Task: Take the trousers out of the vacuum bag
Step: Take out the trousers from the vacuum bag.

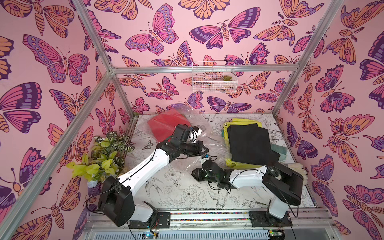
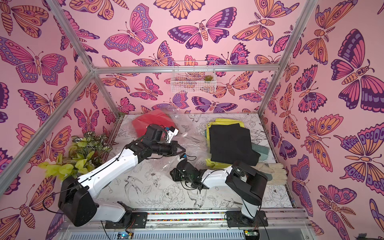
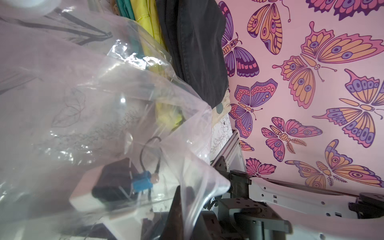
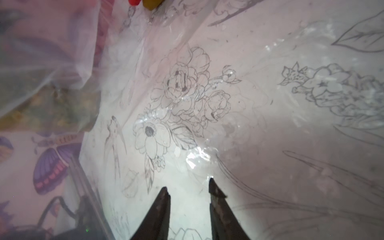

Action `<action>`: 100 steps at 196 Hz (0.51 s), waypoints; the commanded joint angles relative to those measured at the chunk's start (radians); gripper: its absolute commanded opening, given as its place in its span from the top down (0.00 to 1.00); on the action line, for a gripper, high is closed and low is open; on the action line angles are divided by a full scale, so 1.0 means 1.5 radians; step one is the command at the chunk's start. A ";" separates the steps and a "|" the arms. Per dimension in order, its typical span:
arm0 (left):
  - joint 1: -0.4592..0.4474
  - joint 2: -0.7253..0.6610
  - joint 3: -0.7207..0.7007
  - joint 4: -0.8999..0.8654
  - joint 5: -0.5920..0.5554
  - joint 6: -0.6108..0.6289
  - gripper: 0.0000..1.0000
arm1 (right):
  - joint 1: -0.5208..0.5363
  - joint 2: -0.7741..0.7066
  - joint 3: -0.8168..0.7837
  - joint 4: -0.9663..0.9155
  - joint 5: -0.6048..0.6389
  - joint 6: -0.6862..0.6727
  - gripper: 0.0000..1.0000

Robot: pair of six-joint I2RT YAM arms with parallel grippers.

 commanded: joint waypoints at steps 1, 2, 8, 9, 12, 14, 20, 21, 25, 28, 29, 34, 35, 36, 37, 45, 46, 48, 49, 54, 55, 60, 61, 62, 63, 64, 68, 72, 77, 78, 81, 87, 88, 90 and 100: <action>0.017 -0.016 0.023 0.030 0.076 -0.016 1.00 | -0.023 0.038 0.029 0.049 0.026 0.086 0.64; 0.019 -0.016 0.023 0.029 0.078 -0.017 1.00 | -0.024 0.040 0.031 0.051 0.026 0.089 0.64; 0.028 -0.019 0.022 0.030 0.088 -0.019 1.00 | -0.031 0.053 0.039 0.062 0.025 0.102 0.64; 0.030 -0.019 0.022 0.030 0.090 -0.020 1.00 | -0.032 0.055 0.040 0.065 0.026 0.105 0.64; 0.035 -0.021 0.021 0.029 0.095 -0.021 1.00 | -0.036 0.062 0.045 0.071 0.024 0.112 0.64; 0.039 -0.022 0.021 0.030 0.097 -0.021 1.00 | -0.038 0.066 0.047 0.075 0.023 0.117 0.64; 0.048 -0.025 0.020 0.029 0.106 -0.023 1.00 | -0.044 0.078 0.057 0.088 0.022 0.129 0.64; 0.050 -0.026 0.019 0.030 0.107 -0.023 1.00 | -0.045 0.081 0.058 0.091 0.022 0.132 0.64; 0.056 -0.029 0.019 0.029 0.113 -0.026 1.00 | -0.048 0.090 0.063 0.100 0.025 0.141 0.64; 0.061 -0.031 0.019 0.029 0.117 -0.027 1.00 | -0.050 0.095 0.067 0.107 0.027 0.149 0.64; 0.062 -0.031 0.019 0.029 0.119 -0.027 1.00 | -0.052 0.098 0.068 0.110 0.027 0.151 0.64; 0.069 -0.035 0.020 0.030 0.127 -0.027 1.00 | -0.056 0.110 0.076 0.124 0.029 0.161 0.64; 0.070 -0.035 0.020 0.029 0.128 -0.026 1.00 | -0.057 0.112 0.077 0.126 0.029 0.162 0.64; 0.071 -0.036 0.020 0.030 0.130 -0.026 1.00 | -0.058 0.115 0.079 0.129 0.029 0.163 0.64; 0.072 -0.037 0.020 0.030 0.131 -0.026 1.00 | -0.059 0.118 0.081 0.135 0.029 0.163 0.64; 0.078 -0.042 0.022 0.028 0.137 -0.024 1.00 | -0.067 0.137 0.098 0.155 0.023 0.176 0.64; 0.079 -0.043 0.022 0.027 0.138 -0.023 1.00 | -0.068 0.139 0.100 0.156 0.023 0.177 0.64; 0.080 -0.045 0.023 0.025 0.139 -0.022 1.00 | -0.069 0.145 0.105 0.160 0.022 0.181 0.64; 0.081 -0.045 0.023 0.024 0.139 -0.021 1.00 | -0.070 0.148 0.107 0.162 0.021 0.182 0.64; 0.084 -0.049 0.025 0.020 0.143 -0.015 1.00 | -0.075 0.160 0.121 0.168 0.021 0.187 0.64; 0.084 -0.050 0.025 0.019 0.144 -0.013 1.00 | -0.076 0.163 0.125 0.168 0.020 0.188 0.64; 0.086 -0.054 0.027 0.014 0.147 -0.005 1.00 | -0.079 0.175 0.140 0.169 0.020 0.193 0.64; 0.086 -0.055 0.028 0.012 0.147 -0.003 1.00 | -0.080 0.176 0.144 0.169 0.019 0.193 0.64; 0.086 -0.056 0.028 0.011 0.147 -0.002 1.00 | -0.080 0.179 0.146 0.169 0.019 0.194 0.64; 0.086 -0.057 0.029 0.010 0.147 0.000 1.00 | -0.080 0.181 0.150 0.169 0.019 0.195 0.64; 0.086 -0.058 0.029 0.008 0.147 0.001 1.00 | -0.080 0.183 0.153 0.169 0.018 0.196 0.64; 0.086 -0.062 0.031 0.001 0.147 0.010 1.00 | -0.083 0.192 0.166 0.168 0.019 0.200 0.64; 0.086 -0.065 0.033 -0.008 0.146 0.021 1.00 | -0.085 0.200 0.178 0.166 0.018 0.202 0.64; 0.087 -0.068 0.035 -0.022 0.146 0.033 1.00 | -0.087 0.209 0.193 0.163 0.019 0.206 0.64; 0.087 -0.069 0.036 -0.025 0.146 0.036 1.00 | -0.088 0.211 0.196 0.163 0.020 0.207 0.64; 0.088 -0.070 0.038 -0.033 0.146 0.043 1.00 | -0.089 0.216 0.204 0.162 0.021 0.209 0.64; 0.089 -0.073 0.039 -0.046 0.145 0.056 1.00 | -0.091 0.227 0.225 0.158 0.023 0.213 0.64; 0.089 -0.074 0.039 -0.050 0.145 0.059 1.00 | -0.092 0.229 0.228 0.157 0.023 0.214 0.64; 0.090 -0.075 0.038 -0.054 0.144 0.064 1.00 | -0.093 0.233 0.235 0.155 0.024 0.217 0.64; 0.093 -0.083 0.034 -0.074 0.143 0.087 1.00 | -0.098 0.252 0.267 0.143 0.028 0.229 0.64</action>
